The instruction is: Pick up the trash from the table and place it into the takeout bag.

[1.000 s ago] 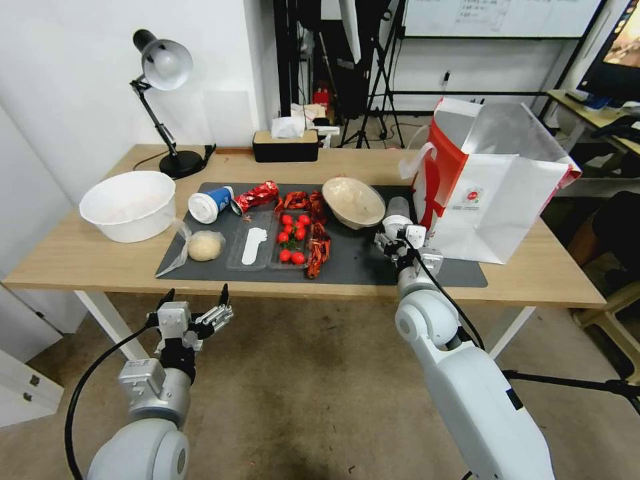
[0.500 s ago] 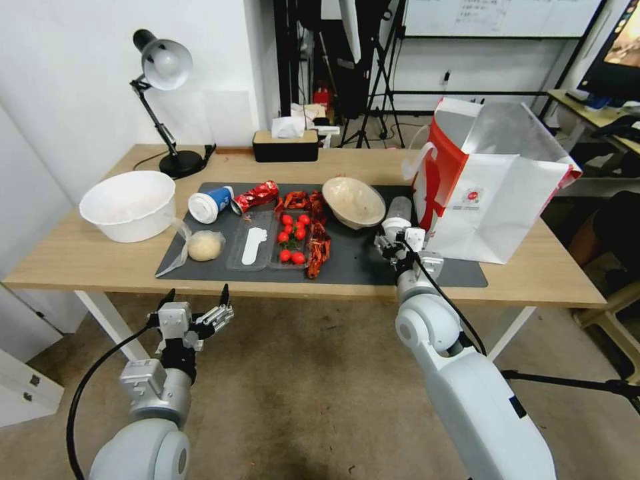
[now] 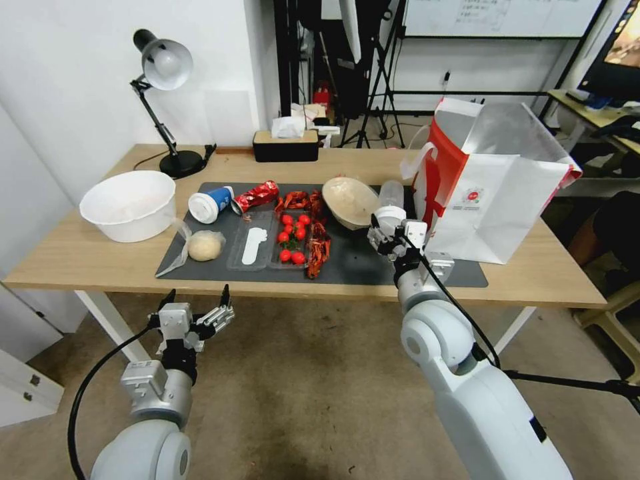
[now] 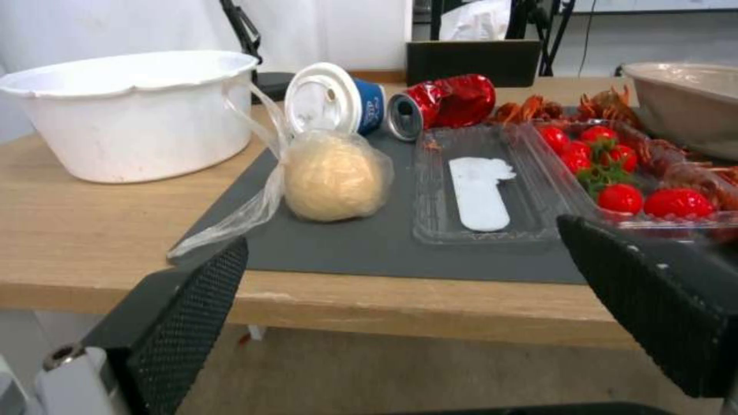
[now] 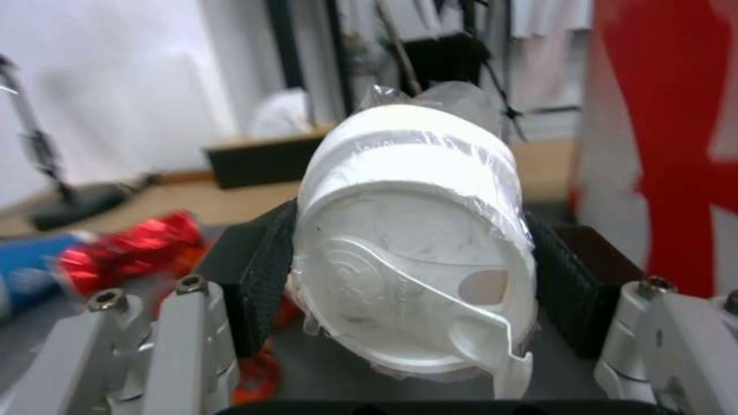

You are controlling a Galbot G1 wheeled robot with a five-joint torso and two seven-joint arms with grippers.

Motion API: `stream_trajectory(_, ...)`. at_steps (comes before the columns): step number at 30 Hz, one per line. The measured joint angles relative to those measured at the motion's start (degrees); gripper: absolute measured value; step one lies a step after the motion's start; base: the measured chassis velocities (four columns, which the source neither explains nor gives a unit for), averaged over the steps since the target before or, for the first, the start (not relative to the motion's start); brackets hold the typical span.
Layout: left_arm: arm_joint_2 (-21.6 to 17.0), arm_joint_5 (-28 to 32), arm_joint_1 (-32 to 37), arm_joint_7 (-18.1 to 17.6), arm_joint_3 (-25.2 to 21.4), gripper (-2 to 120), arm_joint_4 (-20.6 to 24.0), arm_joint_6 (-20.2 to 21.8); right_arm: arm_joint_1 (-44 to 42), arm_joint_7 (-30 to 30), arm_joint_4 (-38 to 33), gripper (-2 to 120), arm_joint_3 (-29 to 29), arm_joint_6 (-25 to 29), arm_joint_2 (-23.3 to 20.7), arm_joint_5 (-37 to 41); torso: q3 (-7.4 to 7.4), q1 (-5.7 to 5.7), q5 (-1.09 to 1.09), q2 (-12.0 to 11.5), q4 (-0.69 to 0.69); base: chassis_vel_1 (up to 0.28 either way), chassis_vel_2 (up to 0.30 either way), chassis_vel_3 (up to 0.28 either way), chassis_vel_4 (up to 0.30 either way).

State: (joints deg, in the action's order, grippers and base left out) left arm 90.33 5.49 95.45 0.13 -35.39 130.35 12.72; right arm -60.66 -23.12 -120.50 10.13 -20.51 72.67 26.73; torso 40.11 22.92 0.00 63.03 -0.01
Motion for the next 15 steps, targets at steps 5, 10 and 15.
stream_trajectory(5, 0.2, -0.35, 0.06, 0.01, 0.17, 100, 0.0, -0.01, 1.21, 6.32, -3.4, 65, 1.65, 4.65, -1.73, 3.22, 0.0, 0.0, 0.0, 0.0, 0.01, 0.0, 0.0, 0.0, 0.0)
stream_trajectory(10, 0.27, -0.75, 0.2, 0.04, 0.26, 100, 0.03, -0.01, 4.57, 9.64, -5.75, 65, 5.47, 8.15, -3.93, 6.22, 0.0, 0.0, 0.01, 0.0, 0.01, 0.0, 0.0, 0.0, 0.0)
stream_trajectory(15, 0.41, -1.16, 0.39, 0.07, 0.29, 100, 0.09, -0.11, 8.51, 8.19, -6.47, 65, 10.06, 7.76, -6.69, 8.96, 0.0, 0.0, 0.01, 0.0, 0.01, 0.0, 0.0, 0.0, 0.0)
